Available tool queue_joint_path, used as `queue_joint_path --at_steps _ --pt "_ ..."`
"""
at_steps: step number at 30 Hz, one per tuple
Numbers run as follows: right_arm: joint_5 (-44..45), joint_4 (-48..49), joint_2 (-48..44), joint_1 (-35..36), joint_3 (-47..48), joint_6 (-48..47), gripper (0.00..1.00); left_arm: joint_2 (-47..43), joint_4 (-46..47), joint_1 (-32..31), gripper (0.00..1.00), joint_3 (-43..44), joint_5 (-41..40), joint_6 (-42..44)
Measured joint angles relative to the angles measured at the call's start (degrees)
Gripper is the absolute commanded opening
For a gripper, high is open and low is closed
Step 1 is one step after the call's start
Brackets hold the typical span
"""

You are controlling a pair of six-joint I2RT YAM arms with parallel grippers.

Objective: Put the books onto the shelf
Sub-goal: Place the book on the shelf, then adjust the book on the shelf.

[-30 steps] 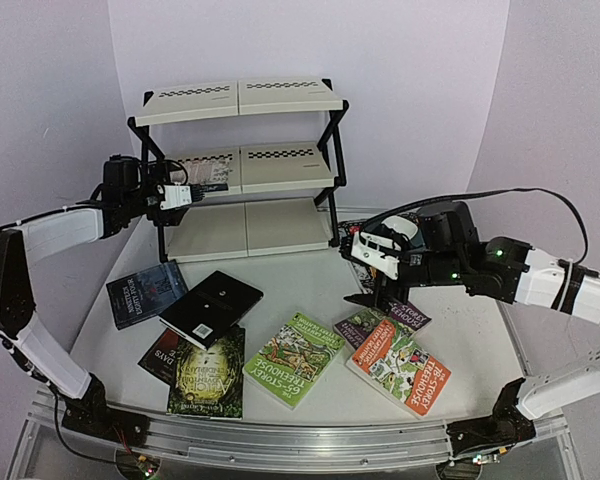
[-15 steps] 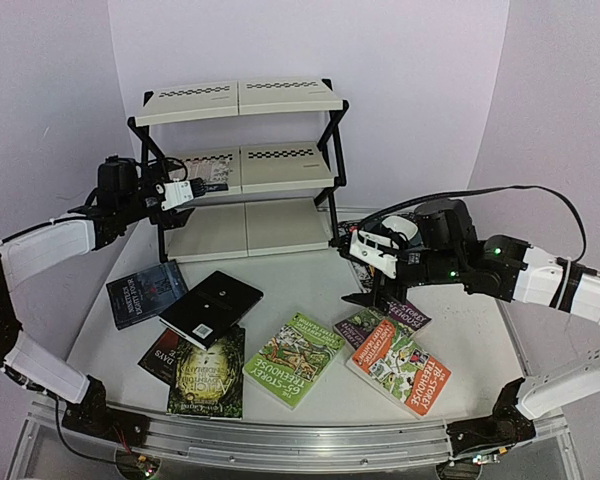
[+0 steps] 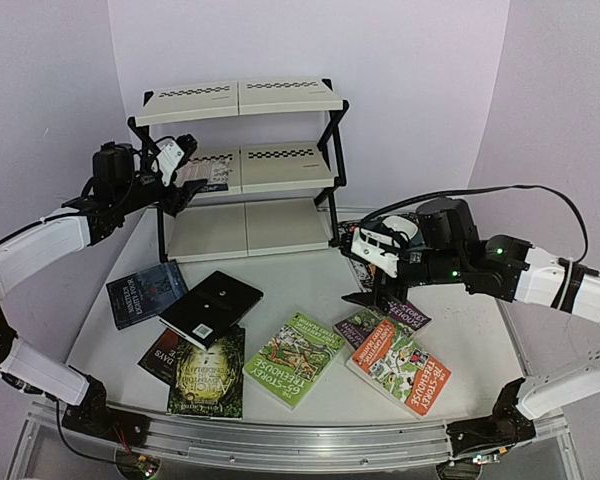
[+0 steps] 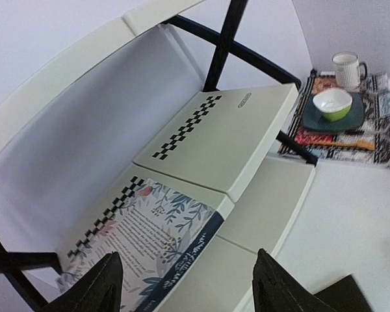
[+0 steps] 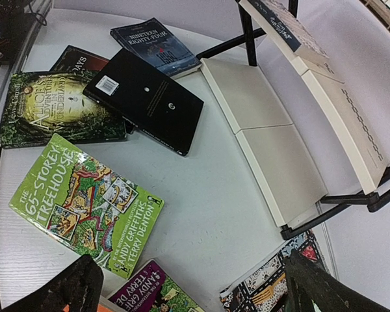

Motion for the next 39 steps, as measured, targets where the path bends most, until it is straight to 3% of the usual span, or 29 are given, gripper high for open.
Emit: queue_joint_path --at_steps 4,6,12,14,26,30,39 --pt "0.0 0.0 -0.8 0.0 0.0 0.3 0.98 -0.5 -0.4 0.0 0.56 0.0 0.1 -11.1" --pt "0.0 0.0 -1.1 0.0 0.0 0.5 0.98 -0.6 -0.8 0.0 0.55 0.1 -0.4 -16.3" --pt "0.0 0.0 -1.6 0.0 -0.2 1.0 0.98 0.5 -10.1 0.0 0.44 7.0 -4.1 -30.0" --pt "0.0 0.0 -1.8 0.0 -0.5 1.2 0.98 1.0 -12.9 0.0 0.36 9.5 -4.9 -33.3" --pt "0.0 0.0 -2.4 0.0 -1.5 1.6 0.98 9.2 -28.5 1.1 0.27 21.4 -5.7 -37.9" --pt "0.0 0.0 -2.4 0.0 -1.5 1.7 0.98 10.6 -31.3 1.9 0.15 21.8 -6.1 -40.0" --pt "0.0 0.0 -2.5 0.0 -2.1 1.9 0.98 12.6 -35.3 3.0 0.14 23.6 -7.1 -45.1"
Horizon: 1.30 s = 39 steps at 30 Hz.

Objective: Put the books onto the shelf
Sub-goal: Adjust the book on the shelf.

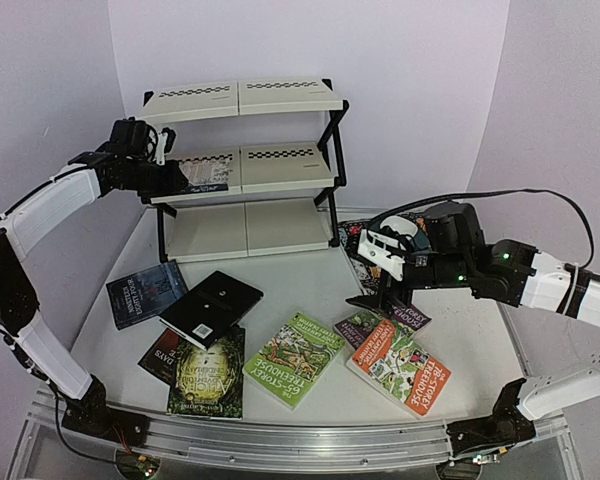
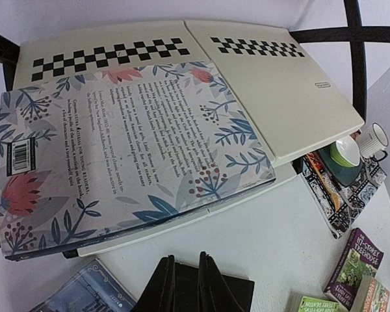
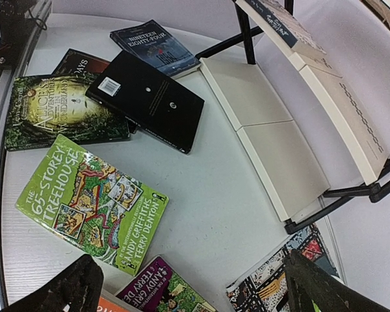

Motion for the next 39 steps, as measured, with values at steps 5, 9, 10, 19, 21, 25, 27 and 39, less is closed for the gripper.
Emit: queue_joint_path --at_steps 5,9,10,19,21,25,27,39 --pt "0.0 0.0 0.0 0.0 0.0 0.0 0.98 0.1 -1.7 0.4 0.09 0.8 -0.5 -3.1" --pt "0.0 0.0 0.0 0.0 0.0 0.0 0.98 0.7 -2.7 0.6 0.08 1.0 -0.6 -4.3" --pt "0.0 0.0 0.0 0.0 0.0 0.0 0.98 1.2 -2.8 0.7 0.08 1.2 -0.6 -4.6" --pt "0.2 0.0 0.0 0.0 0.0 -0.1 0.98 5.5 -3.1 1.0 0.05 4.0 -1.4 -5.2" --pt "0.2 0.0 0.0 0.0 0.0 -0.1 0.98 6.5 -3.1 1.2 0.05 4.7 -1.6 -5.3" --pt "0.4 0.0 0.0 0.0 0.0 -0.5 0.98 8.1 -3.3 1.4 0.04 6.2 -1.9 -5.6" --pt "0.6 0.0 0.0 0.0 0.0 -0.7 0.98 8.9 -3.6 1.5 0.04 7.2 -2.0 -5.7" --pt "1.5 -0.4 0.3 0.0 0.0 -1.8 0.98 11.1 -3.6 2.1 0.04 9.9 -2.0 -5.6"
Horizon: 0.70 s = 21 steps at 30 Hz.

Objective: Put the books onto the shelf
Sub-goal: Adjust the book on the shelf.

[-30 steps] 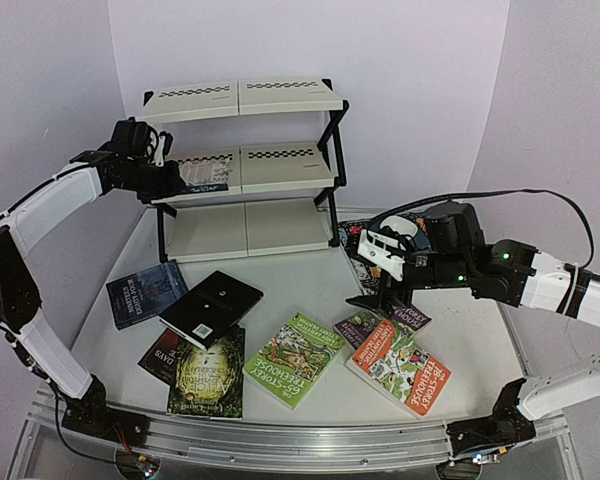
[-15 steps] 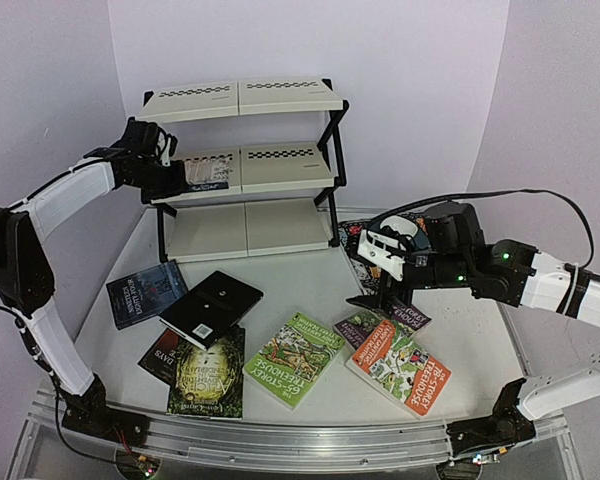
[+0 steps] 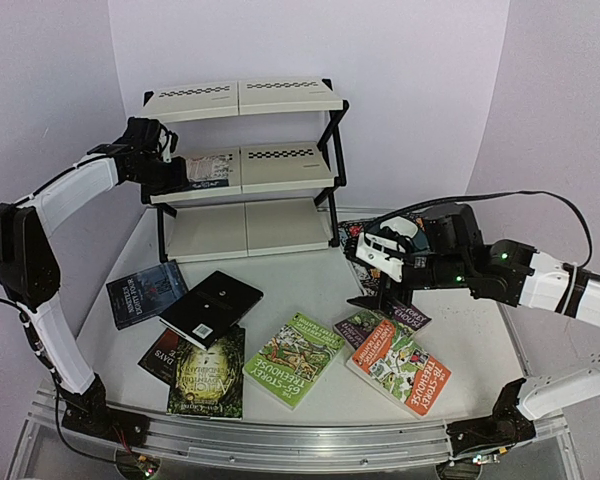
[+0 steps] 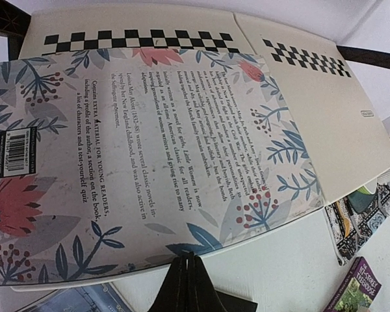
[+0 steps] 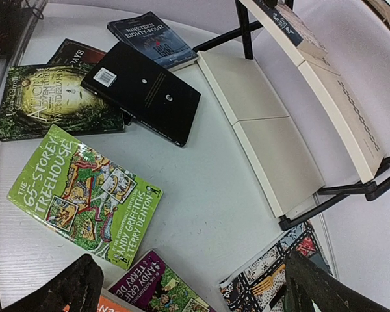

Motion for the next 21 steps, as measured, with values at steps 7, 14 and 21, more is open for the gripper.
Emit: queue_joint_path --at_steps 7,14,21 --pt "0.0 0.0 0.3 0.0 0.0 -0.4 0.98 0.1 0.0 0.2 0.21 0.1 0.6 1.0" --pt "0.0 0.0 0.4 0.0 0.0 -0.4 0.98 -2.4 0.0 0.5 0.5 -2.2 3.8 1.6" --pt "-0.2 0.0 1.5 0.0 0.0 0.8 0.98 -13.4 0.1 0.5 0.97 -11.6 8.0 2.3"
